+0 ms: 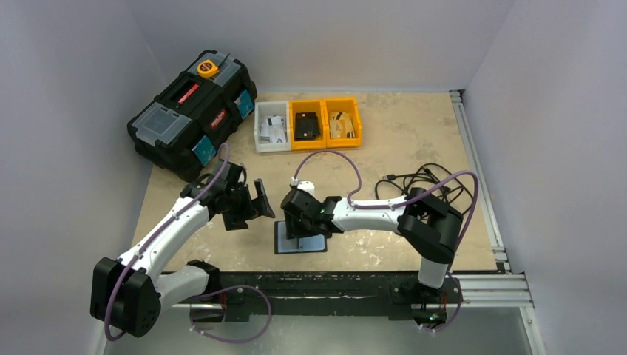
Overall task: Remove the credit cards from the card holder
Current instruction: Remove the credit card from the card holder.
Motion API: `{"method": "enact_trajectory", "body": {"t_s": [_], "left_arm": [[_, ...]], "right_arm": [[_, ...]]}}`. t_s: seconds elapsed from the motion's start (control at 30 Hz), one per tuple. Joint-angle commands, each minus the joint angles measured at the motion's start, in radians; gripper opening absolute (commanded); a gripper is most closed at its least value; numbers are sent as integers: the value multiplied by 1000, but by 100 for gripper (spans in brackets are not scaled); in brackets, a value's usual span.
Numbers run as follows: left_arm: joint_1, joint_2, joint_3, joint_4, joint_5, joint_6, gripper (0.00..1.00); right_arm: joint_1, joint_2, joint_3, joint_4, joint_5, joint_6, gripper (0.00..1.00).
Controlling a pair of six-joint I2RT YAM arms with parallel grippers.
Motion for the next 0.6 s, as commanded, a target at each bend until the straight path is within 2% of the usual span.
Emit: {"method": "enact_trajectory", "body": {"t_s": [0.0, 0.13, 0.4, 0.57], "left_arm": [[8, -9, -7, 34, 18, 1, 96], [8, -9, -6, 36, 23, 2, 96], [8, -1, -13, 44, 41, 10, 96], [7, 6, -24, 64, 75, 12, 94]], "right_arm": [[3, 14, 40, -21, 20, -5, 46], [1, 18, 20, -8, -26, 6, 41], [-32, -8, -64, 28, -45, 16, 14], [-64, -23, -130, 92, -95, 20, 7]]}}
